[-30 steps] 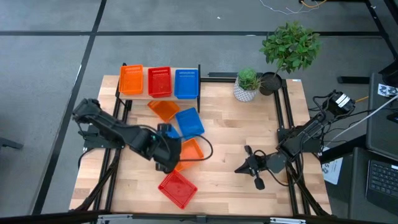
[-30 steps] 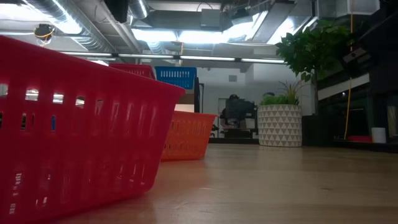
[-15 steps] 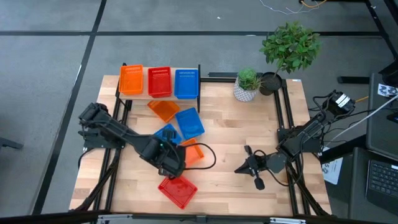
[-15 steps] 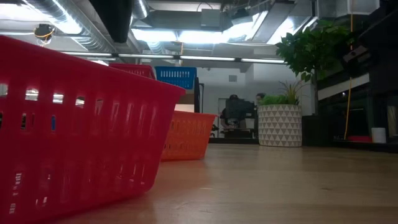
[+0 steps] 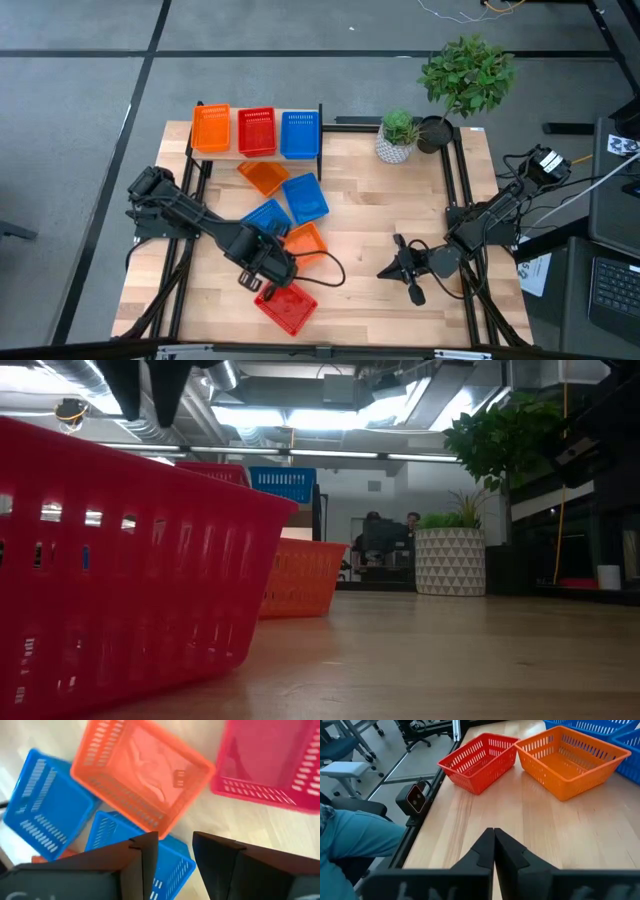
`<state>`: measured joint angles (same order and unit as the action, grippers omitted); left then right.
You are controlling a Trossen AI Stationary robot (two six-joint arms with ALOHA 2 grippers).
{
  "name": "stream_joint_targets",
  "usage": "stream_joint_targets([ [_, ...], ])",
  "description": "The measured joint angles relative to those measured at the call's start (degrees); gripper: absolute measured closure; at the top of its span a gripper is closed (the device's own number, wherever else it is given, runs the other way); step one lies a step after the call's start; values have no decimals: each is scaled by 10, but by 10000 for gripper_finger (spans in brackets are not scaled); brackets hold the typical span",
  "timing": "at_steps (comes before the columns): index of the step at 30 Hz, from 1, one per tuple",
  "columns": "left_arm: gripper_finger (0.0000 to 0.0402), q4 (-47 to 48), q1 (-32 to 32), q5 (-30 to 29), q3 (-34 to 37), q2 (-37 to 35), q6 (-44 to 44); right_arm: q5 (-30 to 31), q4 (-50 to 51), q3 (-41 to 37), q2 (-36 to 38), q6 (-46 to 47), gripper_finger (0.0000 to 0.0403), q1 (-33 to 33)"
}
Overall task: Stack baskets on shelf by color
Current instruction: Stack the bottom orange bin on top of the orange bin on the shelf
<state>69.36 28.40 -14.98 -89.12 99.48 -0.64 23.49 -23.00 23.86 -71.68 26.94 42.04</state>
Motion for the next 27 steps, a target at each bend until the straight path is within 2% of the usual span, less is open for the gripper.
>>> stream_joint_targets([
  [5, 285, -1, 17, 1, 0, 4, 75, 0, 0, 0, 0, -2, 395, 0],
  [11, 286, -12, 27, -1, 0, 51, 133, 0, 0, 0, 0, 5, 395, 0],
  [18, 287, -7, 26, -16, 0, 113, 153, 0, 0, 0, 0, 29, 395, 0],
  [22, 287, -7, 24, -52, 0, 136, 163, 0, 0, 0, 0, 28, 395, 0],
  [27, 287, -7, 13, -51, 0, 165, 163, 0, 0, 0, 0, 27, 395, 0],
])
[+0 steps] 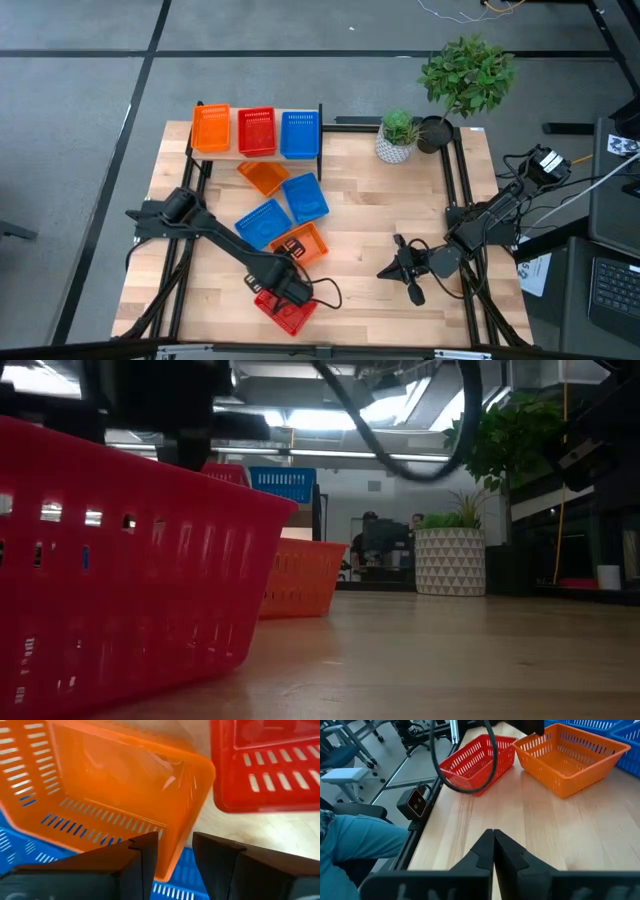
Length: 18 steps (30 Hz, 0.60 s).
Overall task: Stack baskets on shelf by color
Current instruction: Stack the bottom orange bin on top of the orange bin on the shelf
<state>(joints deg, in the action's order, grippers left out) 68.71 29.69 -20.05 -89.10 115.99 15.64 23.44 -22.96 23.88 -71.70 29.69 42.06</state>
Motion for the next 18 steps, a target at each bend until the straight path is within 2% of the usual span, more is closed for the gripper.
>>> stream_joint_targets([
  [6, 290, -2, -17, 9, 0, 22, -2, 0, 0, 0, 0, -1, 395, 0],
  [8, 306, -2, -19, 9, 0, 21, 5, 0, 0, 0, 0, -1, 395, 0],
  [12, 383, -4, -18, 12, 0, 15, 28, -1, 1, 0, 0, -1, 395, 0],
  [15, 395, 4, -18, 11, -11, 15, 30, 0, 1, 0, 0, -1, 395, 0],
  [18, 398, 25, -18, 8, -57, 14, 30, -1, 1, 0, 0, -1, 395, 0],
])
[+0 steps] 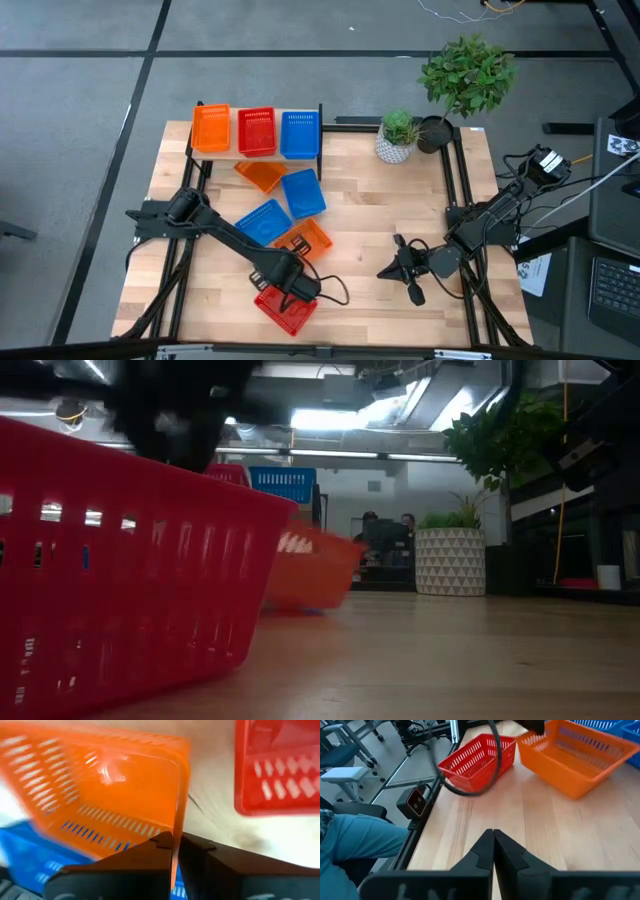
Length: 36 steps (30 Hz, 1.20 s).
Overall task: Stack baskets on shelf by color
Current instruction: Stack the bottom orange bin on top of the orange bin on the shelf
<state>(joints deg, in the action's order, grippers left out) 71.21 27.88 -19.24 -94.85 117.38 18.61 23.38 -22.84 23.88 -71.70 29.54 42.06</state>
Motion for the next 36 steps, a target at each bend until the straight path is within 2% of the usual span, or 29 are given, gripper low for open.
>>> stream_joint_targets([
  [5, 399, 91, 1, -41, -146, -1, -11, 0, 0, 0, 0, 0, 395, 0],
  [10, 400, 192, -6, -60, -303, -2, -103, 0, 0, 0, 0, 0, 395, 0],
  [14, 401, 186, -21, -72, -353, -50, -110, 0, 1, 0, 0, 0, 395, 0],
  [18, 401, 189, -47, -116, -355, -133, -147, 0, 4, 0, -3, 1, 395, 0],
  [22, 401, 189, -80, -201, -351, -223, -169, 0, 7, 0, -7, -1, 395, 0],
  [26, 401, 188, -129, -257, -347, -303, -194, 0, 14, 0, -8, -2, 395, 0],
  [31, 401, 187, -221, -259, -302, -383, -230, 0, 17, 0, -8, -2, 395, 0],
  [36, 401, 188, -313, -199, -190, -449, -246, 0, 20, 0, -8, -2, 395, 0],
])
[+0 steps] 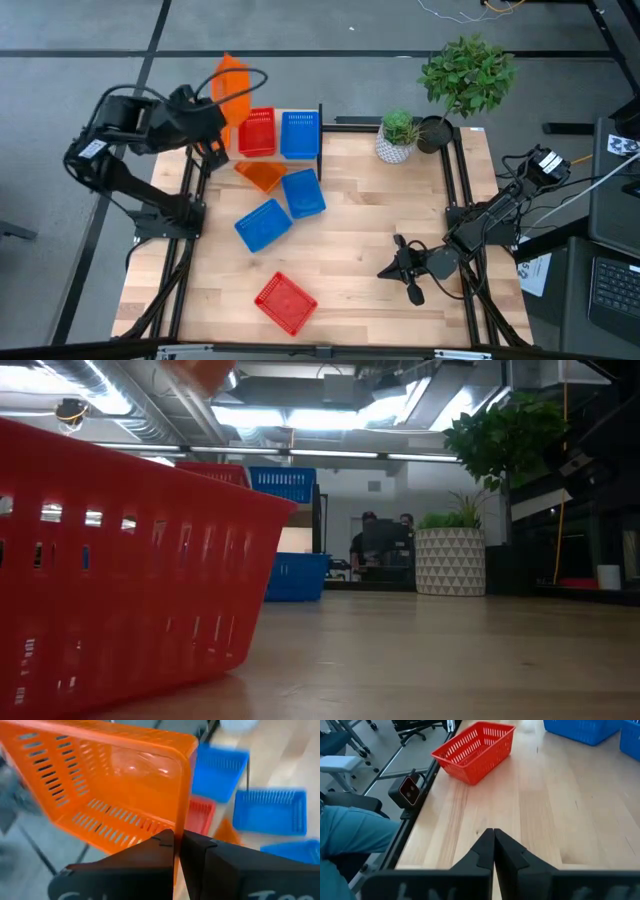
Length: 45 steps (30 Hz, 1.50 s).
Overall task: Stack baskets on shelf by color
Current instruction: Stack the bottom orange bin on top of the orange bin on the shelf
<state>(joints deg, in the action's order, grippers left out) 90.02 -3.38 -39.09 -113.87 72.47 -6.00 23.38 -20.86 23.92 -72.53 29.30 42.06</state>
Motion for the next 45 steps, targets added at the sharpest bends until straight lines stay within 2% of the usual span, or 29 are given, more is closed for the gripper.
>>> stream_joint_targets([
  [7, 401, 0, -96, 68, 192, -71, -11, 0, 0, 0, 0, -29, 395, 0],
  [10, 401, 0, -131, 75, 252, -87, -7, 0, 0, 0, 0, -28, 395, 0],
  [14, 401, 0, -174, 76, 302, -95, 73, 0, 0, 0, 0, -28, 395, 0],
  [19, 401, 0, -236, 72, 330, -96, 162, 0, 0, 0, 0, -28, 395, 0],
  [24, 402, 0, -298, 70, 354, -96, 196, 0, 0, 0, 0, -28, 395, 0],
  [28, 401, -1, -326, 73, 374, -96, 211, 0, 0, 0, 0, -28, 395, 0],
  [45, 396, -14, -333, 114, 399, -87, 255, 0, 0, -1, 0, -43, 395, 0],
])
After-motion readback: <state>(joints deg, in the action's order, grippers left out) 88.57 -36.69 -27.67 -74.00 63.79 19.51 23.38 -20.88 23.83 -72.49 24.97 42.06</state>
